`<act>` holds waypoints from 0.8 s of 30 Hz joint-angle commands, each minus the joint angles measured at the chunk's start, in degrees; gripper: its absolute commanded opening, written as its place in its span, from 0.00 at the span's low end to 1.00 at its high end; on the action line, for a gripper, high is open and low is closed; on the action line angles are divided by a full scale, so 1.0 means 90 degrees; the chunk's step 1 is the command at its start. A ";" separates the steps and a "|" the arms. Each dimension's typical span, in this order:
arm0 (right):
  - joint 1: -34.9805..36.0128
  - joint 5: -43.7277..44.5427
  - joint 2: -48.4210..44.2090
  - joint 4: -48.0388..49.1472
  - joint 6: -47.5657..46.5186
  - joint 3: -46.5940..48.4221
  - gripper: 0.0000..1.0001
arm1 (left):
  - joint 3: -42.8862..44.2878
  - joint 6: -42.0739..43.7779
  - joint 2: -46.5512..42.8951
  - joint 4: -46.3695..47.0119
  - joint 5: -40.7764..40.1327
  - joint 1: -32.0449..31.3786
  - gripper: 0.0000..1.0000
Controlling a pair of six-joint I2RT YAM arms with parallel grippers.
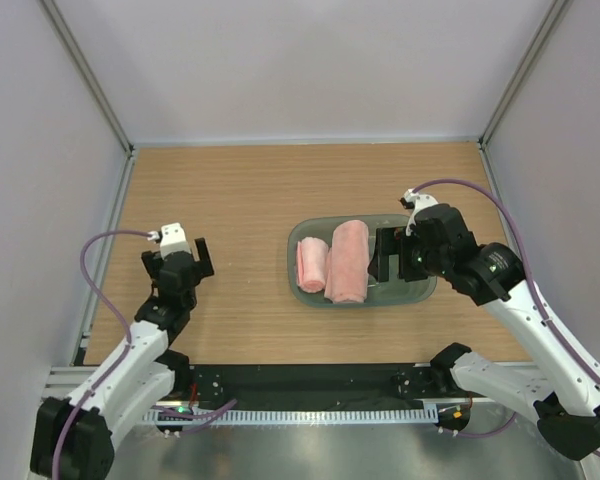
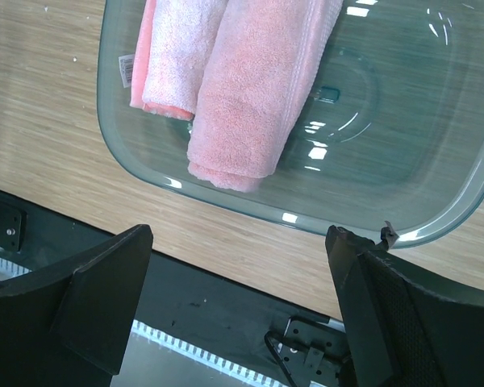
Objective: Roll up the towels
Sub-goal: Place the rolled towel into the container
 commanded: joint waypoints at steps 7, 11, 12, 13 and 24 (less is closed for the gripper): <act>0.0031 -0.0081 -0.0111 0.0182 -0.0246 0.0103 0.97 | -0.0997 0.0597 0.1584 0.4507 -0.1518 0.0023 0.96; 0.0031 -0.0313 -0.0189 0.0133 -0.0276 0.0133 0.98 | -0.0930 0.1085 0.2522 0.5589 -0.0827 0.0072 0.90; 0.0031 -0.0373 -0.0190 0.0143 -0.0266 0.0113 0.98 | -0.0978 0.1260 0.2659 0.5971 -0.0690 0.0120 0.91; 0.0040 -0.0393 -0.0190 0.0143 -0.0276 0.0094 0.98 | -0.1008 0.1310 0.2796 0.6216 -0.0543 0.0150 0.93; 0.0031 -0.0305 -0.0092 0.0162 -0.0257 0.0084 0.98 | -0.0570 0.1164 0.4651 0.7507 0.0912 0.1009 0.93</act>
